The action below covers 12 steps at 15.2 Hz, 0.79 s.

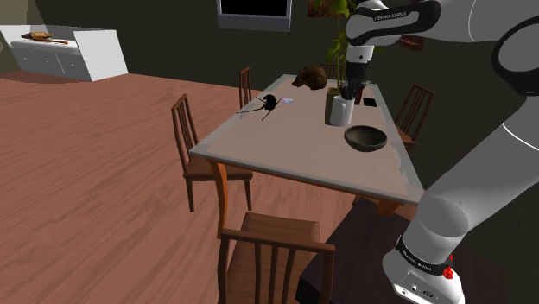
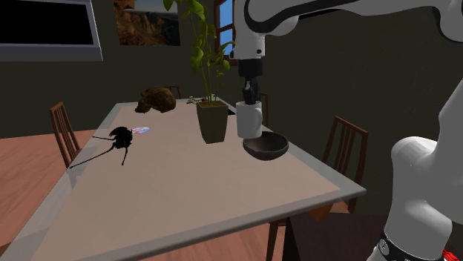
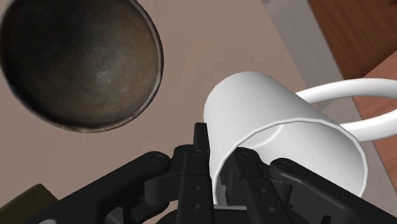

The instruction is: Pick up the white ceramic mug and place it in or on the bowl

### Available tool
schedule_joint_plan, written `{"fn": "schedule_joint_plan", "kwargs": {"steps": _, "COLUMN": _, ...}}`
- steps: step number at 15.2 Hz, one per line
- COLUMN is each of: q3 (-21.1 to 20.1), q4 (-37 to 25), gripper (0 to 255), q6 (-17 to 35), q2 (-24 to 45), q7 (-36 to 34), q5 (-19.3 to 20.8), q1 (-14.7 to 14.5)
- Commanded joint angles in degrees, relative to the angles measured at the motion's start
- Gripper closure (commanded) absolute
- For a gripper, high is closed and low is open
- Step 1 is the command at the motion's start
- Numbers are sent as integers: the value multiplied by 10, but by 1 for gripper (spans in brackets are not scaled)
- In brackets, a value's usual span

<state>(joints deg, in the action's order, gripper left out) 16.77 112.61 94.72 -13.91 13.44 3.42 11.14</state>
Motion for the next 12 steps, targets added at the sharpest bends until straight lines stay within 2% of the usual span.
{"fn": "schedule_joint_plan", "kwargs": {"steps": 1, "q3": 15, "q4": -8, "gripper": 255, "q6": -6, "q2": 2, "q7": 25, "q5": 5, "q1": 10}}
{"fn": "schedule_joint_plan", "kwargs": {"steps": 12, "q3": 115, "q4": -82, "gripper": 255, "q6": -33, "q2": 43, "q7": 186, "q5": 20, "q1": 69}}
